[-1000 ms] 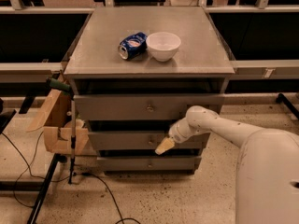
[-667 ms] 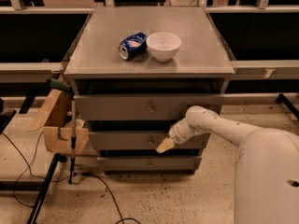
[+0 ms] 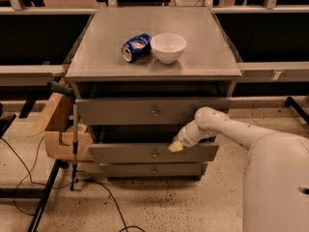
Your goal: Open middle drawer
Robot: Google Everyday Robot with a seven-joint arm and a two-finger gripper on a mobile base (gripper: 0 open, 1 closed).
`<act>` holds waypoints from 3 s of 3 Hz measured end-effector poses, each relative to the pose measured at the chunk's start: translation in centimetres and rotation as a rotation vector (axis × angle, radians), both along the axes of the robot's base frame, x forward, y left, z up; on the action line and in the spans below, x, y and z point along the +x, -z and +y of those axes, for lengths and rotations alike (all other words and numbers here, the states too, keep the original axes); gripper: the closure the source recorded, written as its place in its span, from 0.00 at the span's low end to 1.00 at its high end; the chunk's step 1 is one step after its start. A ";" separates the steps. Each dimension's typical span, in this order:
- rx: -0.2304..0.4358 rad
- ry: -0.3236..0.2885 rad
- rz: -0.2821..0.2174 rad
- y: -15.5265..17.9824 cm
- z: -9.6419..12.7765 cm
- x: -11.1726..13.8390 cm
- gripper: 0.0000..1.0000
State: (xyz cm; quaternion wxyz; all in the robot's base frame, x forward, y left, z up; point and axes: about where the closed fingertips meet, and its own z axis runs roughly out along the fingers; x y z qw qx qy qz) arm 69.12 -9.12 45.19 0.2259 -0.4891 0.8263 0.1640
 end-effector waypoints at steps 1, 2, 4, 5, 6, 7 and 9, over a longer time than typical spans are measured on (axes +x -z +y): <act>-0.002 0.002 0.002 0.0 -0.4 -0.2 0.62; -0.017 0.015 0.015 0.3 -1.0 -1.7 0.38; -0.092 0.085 0.013 -1.1 -3.8 -7.7 0.00; -0.124 0.061 0.050 -0.2 -3.8 -10.9 0.00; -0.160 0.030 0.043 0.0 -3.4 -11.9 0.00; -0.185 0.032 -0.027 -2.0 -3.5 -11.0 0.00; -0.176 0.029 -0.046 -2.2 -3.8 -6.2 0.00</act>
Offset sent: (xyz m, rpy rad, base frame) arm -0.1087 -0.0458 -0.0156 -0.1014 0.0814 -0.0915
